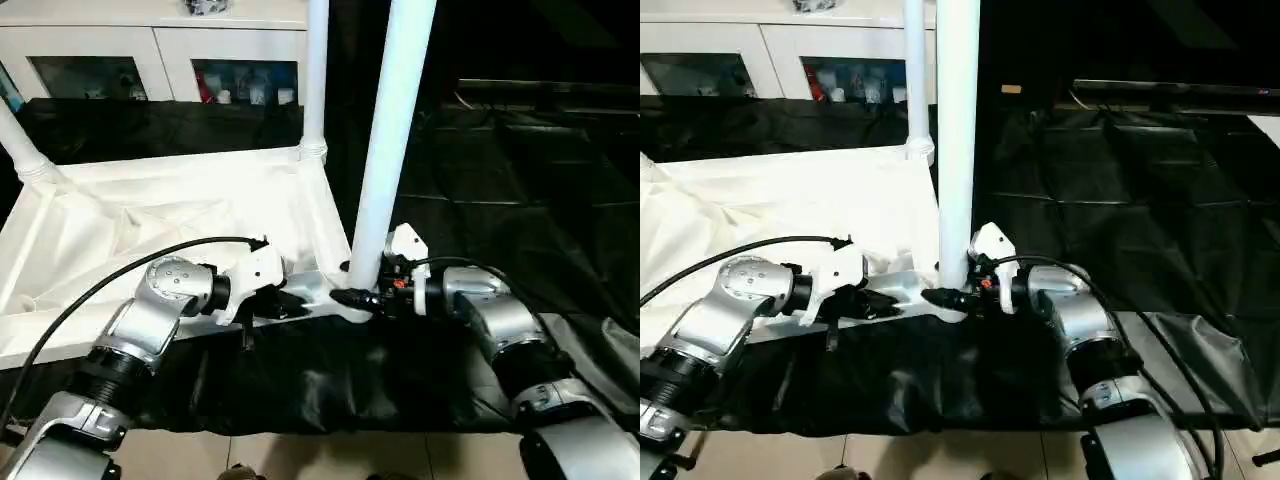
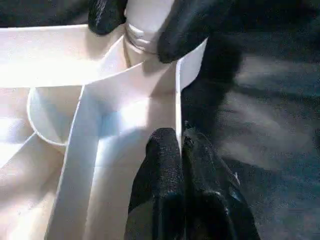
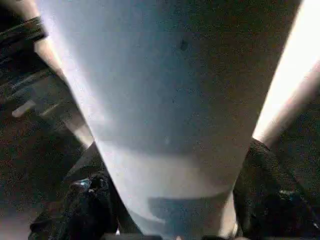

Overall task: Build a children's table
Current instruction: Rotate leg to tighten

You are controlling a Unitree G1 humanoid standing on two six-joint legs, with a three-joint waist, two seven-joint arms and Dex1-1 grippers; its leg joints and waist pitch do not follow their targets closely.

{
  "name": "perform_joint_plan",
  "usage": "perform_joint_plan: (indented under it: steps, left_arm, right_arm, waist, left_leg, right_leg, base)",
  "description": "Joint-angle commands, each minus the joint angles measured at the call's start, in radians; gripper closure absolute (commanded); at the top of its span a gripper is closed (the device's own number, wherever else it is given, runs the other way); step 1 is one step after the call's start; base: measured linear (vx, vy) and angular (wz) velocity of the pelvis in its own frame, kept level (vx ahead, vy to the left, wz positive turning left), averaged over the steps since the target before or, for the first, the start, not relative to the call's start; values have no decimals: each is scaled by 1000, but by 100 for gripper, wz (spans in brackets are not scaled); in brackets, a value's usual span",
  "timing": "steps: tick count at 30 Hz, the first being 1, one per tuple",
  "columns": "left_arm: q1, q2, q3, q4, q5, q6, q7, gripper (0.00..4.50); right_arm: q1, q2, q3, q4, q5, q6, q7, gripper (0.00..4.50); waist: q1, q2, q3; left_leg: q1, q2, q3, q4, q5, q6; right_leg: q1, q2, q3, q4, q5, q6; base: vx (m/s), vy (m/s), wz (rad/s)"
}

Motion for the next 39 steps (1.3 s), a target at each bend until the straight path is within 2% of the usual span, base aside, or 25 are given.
perform_joint_plan:
  steps: [1, 2, 4, 8, 9, 10, 11, 13, 14, 15, 16, 17, 18, 19, 24, 26, 29, 30, 32, 33, 34, 36, 37, 38, 39]
  left_arm:
    - [-31, -88, -40, 24, 20, 20, 89, 450]
    - [-57, -147, -33, 55, 31, 46, 171, 450]
    - [-77, -197, -28, 77, 37, 69, 233, 450]
    - [-114, -276, -17, 118, 55, 85, 357, 450]
    - [-123, -294, -17, 126, 61, 85, 383, 450]
    - [-126, -300, -18, 128, 65, 84, 389, 450]
    - [-129, -306, -23, 129, 73, 76, 394, 450]
    - [-128, -304, -32, 125, 85, 64, 386, 450]
    - [-126, -302, -35, 121, 91, 61, 381, 450]
    - [-115, -285, -42, 105, 90, 55, 350, 450]
    - [-104, -268, -51, 92, 86, 35, 315, 450]
    - [-95, -250, -57, 82, 82, 28, 288, 450]
    - [-86, -236, -63, 74, 81, 19, 265, 450]
    - [-82, -228, -66, 70, 80, 11, 252, 450]
    - [-51, -160, -74, 51, 64, -49, 146, 450]
    - [-43, -141, -68, 45, 50, -61, 108, 450]
    - [-33, -103, -56, 26, 3, -71, 24, 450]
    - [-31, -96, -55, 22, -2, -74, 15, 450]
    - [-28, -77, -54, 20, -8, -77, -11, 450]
    - [-24, -61, -52, 17, -16, -79, -34, 450]
    - [-24, -60, -52, 17, -17, -79, -35, 450]
    - [-20, -36, -51, 16, -24, -82, -72, 450]
    - [-18, -29, -51, 13, -27, -82, -84, 450]
    - [-15, -19, -52, 9, -26, -84, -95, 450]
    - [-12, -12, -53, 7, -26, -86, -102, 450]
  right_arm:
    - [-4, 68, -7, 49, -36, 33, -201, 192]
    - [-14, 117, -47, 70, -32, 40, -350, 192]
    - [-22, 158, -71, 88, -33, 42, -464, 192]
    - [-44, 224, -84, 123, -43, 20, -628, 192]
    - [-54, 242, -90, 136, -41, 13, -666, 192]
    - [-59, 250, -93, 142, -39, 8, -678, 192]
    - [-64, 260, -96, 146, -43, -2, -696, 157]
    - [-70, 268, -104, 145, -39, -17, -693, 122]
    - [-75, 273, -118, 145, -29, -26, -687, 122]
    - [-79, 265, -134, 138, -5, -42, -653, 116]
    - [-81, 253, -139, 132, 4, -50, -626, 102]
    - [-84, 239, -138, 131, 10, -55, -599, 87]
    - [-85, 224, -132, 129, 8, -56, -575, 78]
    - [-85, 215, -127, 127, 6, -56, -562, 73]
    - [-49, 113, -30, 104, -48, -20, -339, 67]
    - [-29, 74, 11, 92, -73, -31, -258, 67]
    - [17, 12, 65, 28, -50, -28, -36, 67]
    - [25, 5, 75, 12, -44, -23, 0, 67]
    - [46, -15, 104, -30, -28, -20, 89, 67]
    - [61, -30, 128, -71, -7, -3, 161, 67]
    - [61, -31, 129, -72, -6, -3, 164, 67]
    - [74, -52, 160, -127, 28, 30, 273, 67]
    - [78, -59, 170, -142, 34, 35, 306, 82]
    - [81, -64, 181, -152, 38, 43, 332, 82]
    - [82, -67, 186, -159, 38, 48, 350, 92]
  waist:
    - [-2, -1, -46]
    - [-2, 1, -46]
    - [-3, 1, -48]
    - [-2, 2, -54]
    - [-2, 7, -56]
    - [-1, 5, -57]
    - [1, 5, -61]
    - [3, 8, -63]
    - [2, 8, -64]
    - [3, 8, -65]
    - [3, 14, -65]
    - [2, 12, -68]
    - [3, 12, -69]
    - [-2, 18, -70]
    - [0, 26, -75]
    - [2, 25, -72]
    - [7, 27, -68]
    - [7, 23, -69]
    - [8, 21, -68]
    - [6, 12, -64]
    - [10, 17, -66]
    - [10, 4, -61]
    - [12, 10, -62]
    - [11, -1, -59]
    - [14, 4, -59]
  left_leg:
    - [6, 21, 0, -71, -273, 10]
    - [7, 20, 0, -72, -261, 0]
    - [12, 20, -2, -72, -265, -15]
    - [2, 18, -1, -70, -252, -1]
    - [2, 17, -1, -69, -243, -2]
    - [5, 17, 0, -68, -239, -3]
    - [5, 16, 3, -65, -225, 3]
    - [-1, 15, 2, -64, -207, 15]
    - [-5, 16, 1, -64, -191, 21]
    - [-6, 16, 1, -64, -185, 24]
    - [-7, 16, -1, -63, -180, 27]
    - [-6, 17, 0, -61, -175, 32]
    - [-7, 17, -1, -61, -169, 35]
    - [-12, 17, -2, -60, -156, 39]
    - [-7, 15, 2, -50, -132, 63]
    - [-7, 17, 3, -51, -154, 63]
    - [-5, 22, 3, -55, -205, 55]
    - [-3, 22, 4, -54, -208, 55]
    - [-4, 24, 4, -55, -217, 58]
    - [-5, 25, 5, -57, -223, 61]
    - [-3, 25, 3, -57, -223, 62]
    - [-4, 25, 4, -59, -224, 65]
    - [-3, 26, 3, -58, -216, 68]
    - [-5, 26, 4, -59, -211, 72]
    - [-6, 27, 3, -60, -204, 72]
  right_leg:
    - [46, -59, 52, -84, -341, -190]
    - [42, -60, 54, -89, -375, -171]
    - [38, -59, 54, -90, -395, -158]
    - [42, -57, 51, -87, -330, -152]
    - [42, -57, 52, -85, -317, -154]
    - [40, -55, 52, -86, -299, -157]
    - [41, -55, 53, -82, -261, -166]
    - [46, -55, 52, -77, -218, -172]
    - [49, -53, 50, -73, -190, -175]
    - [51, -54, 50, -71, -180, -177]
    - [52, -55, 49, -69, -166, -183]
    - [53, -54, 49, -66, -137, -191]
    - [55, -54, 49, -62, -116, -197]
    - [59, -52, 47, -58, -76, -209]
    - [62, -49, 46, -48, 25, -257]
    - [63, -50, 45, -52, -3, -259]
    - [62, -52, 45, -59, -96, -248]
    - [63, -51, 46, -60, -103, -246]
    - [62, -50, 47, -60, -111, -247]
    - [58, -51, 47, -63, -131, -244]
    - [61, -53, 47, -62, -151, -239]
    - [58, -53, 47, -66, -186, -232]
    - [57, -55, 49, -65, -193, -229]
    - [56, -54, 49, -67, -198, -225]
    - [56, -56, 49, -66, -214, -219]
  base:
    - [0, 0, 0]
    - [0, 0, 0]
    - [0, 0, 0]
    - [0, 0, 0]
    - [0, 0, 0]
    - [0, 0, 0]
    - [0, 0, 0]
    - [0, 0, 0]
    - [0, 0, 0]
    - [0, 0, 0]
    - [0, 0, 0]
    - [0, 0, 0]
    - [0, 0, 0]
    - [0, 0, 0]
    - [0, 0, 0]
    - [0, 0, 0]
    - [0, 0, 0]
    - [0, 0, 0]
    - [0, 0, 0]
    - [0, 0, 0]
    - [0, 0, 0]
    - [0, 0, 0]
    - [0, 0, 0]
    - [0, 0, 0]
    - [0, 0, 0]
